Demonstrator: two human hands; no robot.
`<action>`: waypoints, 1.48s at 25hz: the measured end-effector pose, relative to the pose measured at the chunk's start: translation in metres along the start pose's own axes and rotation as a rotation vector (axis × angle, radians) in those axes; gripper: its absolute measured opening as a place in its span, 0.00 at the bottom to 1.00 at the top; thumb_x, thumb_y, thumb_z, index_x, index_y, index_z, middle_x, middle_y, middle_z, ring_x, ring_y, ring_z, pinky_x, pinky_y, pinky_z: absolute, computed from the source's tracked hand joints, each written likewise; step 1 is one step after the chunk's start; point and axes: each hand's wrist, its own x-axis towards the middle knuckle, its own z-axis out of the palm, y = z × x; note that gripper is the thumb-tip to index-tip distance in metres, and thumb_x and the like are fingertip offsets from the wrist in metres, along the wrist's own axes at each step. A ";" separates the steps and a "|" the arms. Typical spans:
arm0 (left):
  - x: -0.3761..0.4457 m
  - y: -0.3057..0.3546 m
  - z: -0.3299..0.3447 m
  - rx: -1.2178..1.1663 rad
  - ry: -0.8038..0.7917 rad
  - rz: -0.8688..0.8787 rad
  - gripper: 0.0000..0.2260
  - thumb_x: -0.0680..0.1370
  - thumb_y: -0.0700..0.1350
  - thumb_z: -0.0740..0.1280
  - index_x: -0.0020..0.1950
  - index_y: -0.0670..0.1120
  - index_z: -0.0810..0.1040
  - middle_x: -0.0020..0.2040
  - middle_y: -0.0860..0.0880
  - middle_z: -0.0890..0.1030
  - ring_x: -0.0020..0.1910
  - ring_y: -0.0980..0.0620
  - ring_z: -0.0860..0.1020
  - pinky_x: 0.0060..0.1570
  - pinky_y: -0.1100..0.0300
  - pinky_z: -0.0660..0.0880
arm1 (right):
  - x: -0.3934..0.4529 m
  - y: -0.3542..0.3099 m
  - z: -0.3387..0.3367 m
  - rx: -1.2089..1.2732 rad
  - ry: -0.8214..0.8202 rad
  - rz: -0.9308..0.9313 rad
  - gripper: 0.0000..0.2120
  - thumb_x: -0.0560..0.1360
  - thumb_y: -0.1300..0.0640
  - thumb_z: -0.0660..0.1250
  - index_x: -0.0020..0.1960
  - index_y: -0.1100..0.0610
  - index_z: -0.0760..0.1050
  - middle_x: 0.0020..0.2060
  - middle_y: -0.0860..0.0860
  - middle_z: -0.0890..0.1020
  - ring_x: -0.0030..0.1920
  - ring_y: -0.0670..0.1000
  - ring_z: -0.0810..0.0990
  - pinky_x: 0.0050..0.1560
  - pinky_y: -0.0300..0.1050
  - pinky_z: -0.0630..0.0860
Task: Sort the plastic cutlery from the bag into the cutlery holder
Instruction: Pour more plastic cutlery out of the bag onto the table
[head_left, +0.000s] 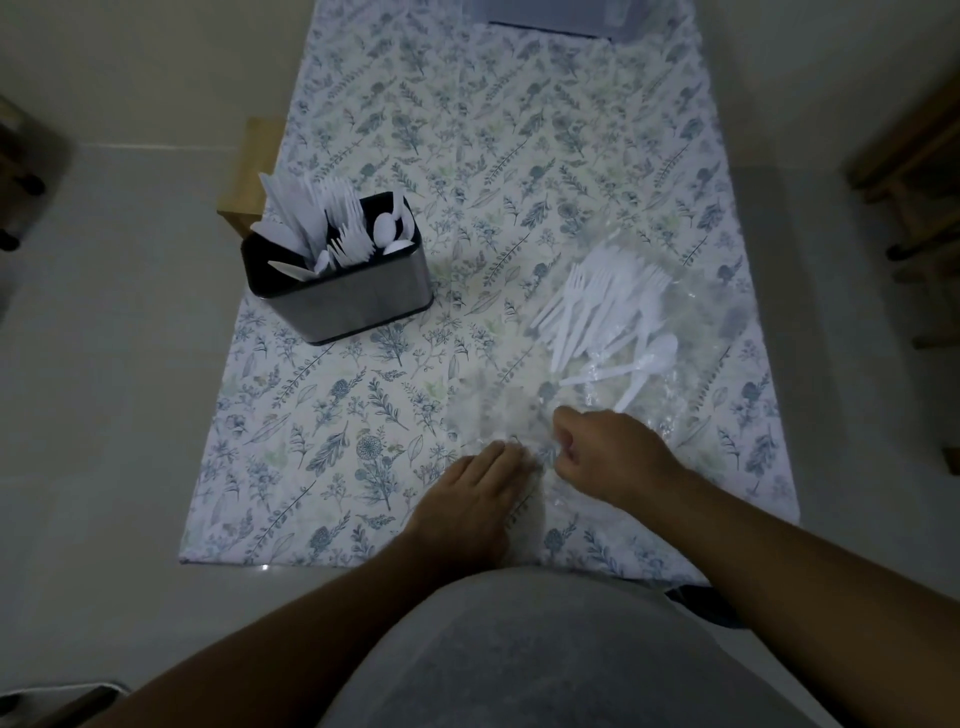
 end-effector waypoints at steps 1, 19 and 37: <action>-0.005 -0.005 0.001 0.005 -0.006 -0.001 0.32 0.69 0.54 0.58 0.72 0.44 0.75 0.70 0.43 0.77 0.68 0.42 0.76 0.62 0.48 0.76 | 0.003 0.004 -0.008 0.040 0.053 0.045 0.06 0.76 0.54 0.65 0.47 0.53 0.68 0.34 0.51 0.78 0.35 0.54 0.78 0.32 0.45 0.69; -0.030 -0.006 -0.055 -1.312 0.322 -0.591 0.24 0.74 0.70 0.60 0.54 0.55 0.84 0.54 0.58 0.85 0.60 0.57 0.80 0.66 0.48 0.71 | -0.020 -0.069 -0.021 0.383 0.026 -0.001 0.08 0.74 0.53 0.67 0.45 0.47 0.67 0.28 0.48 0.75 0.29 0.48 0.75 0.35 0.50 0.77; -0.049 -0.054 -0.061 -0.865 0.880 -0.951 0.22 0.81 0.42 0.65 0.75 0.49 0.68 0.61 0.47 0.77 0.60 0.50 0.74 0.60 0.56 0.73 | 0.048 0.035 0.012 -0.085 0.389 0.015 0.23 0.79 0.52 0.68 0.73 0.53 0.74 0.73 0.51 0.74 0.73 0.57 0.70 0.69 0.55 0.61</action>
